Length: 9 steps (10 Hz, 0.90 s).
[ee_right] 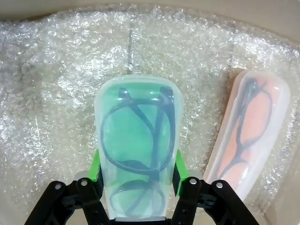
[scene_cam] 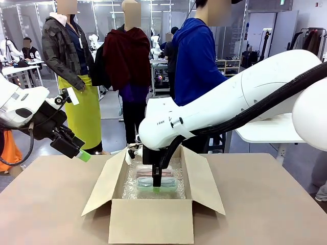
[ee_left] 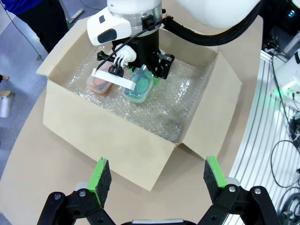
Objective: Pack the glasses set securely to prepare it for shipping.
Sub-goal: Put the Glasses case from the right side of the table into the Package Box.
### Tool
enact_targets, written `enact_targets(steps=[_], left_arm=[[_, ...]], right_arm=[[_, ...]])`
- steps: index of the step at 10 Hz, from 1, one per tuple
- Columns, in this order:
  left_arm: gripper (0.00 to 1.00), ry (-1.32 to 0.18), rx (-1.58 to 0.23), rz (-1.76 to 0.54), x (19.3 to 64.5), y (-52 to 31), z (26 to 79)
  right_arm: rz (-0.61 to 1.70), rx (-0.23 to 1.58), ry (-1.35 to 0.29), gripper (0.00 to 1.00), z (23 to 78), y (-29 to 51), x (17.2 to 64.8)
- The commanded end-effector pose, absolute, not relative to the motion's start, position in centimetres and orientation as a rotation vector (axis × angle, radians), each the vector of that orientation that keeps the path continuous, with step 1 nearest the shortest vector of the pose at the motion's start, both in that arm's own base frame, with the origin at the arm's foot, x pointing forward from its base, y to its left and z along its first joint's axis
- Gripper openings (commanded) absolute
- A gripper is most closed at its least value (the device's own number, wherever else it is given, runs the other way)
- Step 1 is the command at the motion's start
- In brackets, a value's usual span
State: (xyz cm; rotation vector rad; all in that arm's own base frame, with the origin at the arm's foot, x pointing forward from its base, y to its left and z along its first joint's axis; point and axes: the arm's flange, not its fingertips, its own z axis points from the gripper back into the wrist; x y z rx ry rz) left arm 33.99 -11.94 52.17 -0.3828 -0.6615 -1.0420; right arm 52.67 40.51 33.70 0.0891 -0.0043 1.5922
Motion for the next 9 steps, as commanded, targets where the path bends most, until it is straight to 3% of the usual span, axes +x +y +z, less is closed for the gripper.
enact_targets(steps=[1, 9], left_arm=[[1.00, -0.673, -0.405, -1.058, 34.1, -11.7, 52.1], [1.00, -0.673, -0.405, -1.058, 34.1, -11.7, 52.1]], right_arm=[[1.621, 0.067, 0.000, 1.00, 34.2, 40.6, 52.5], [1.599, 0.077, -0.016, 1.00, 34.6, 40.6, 52.7]])
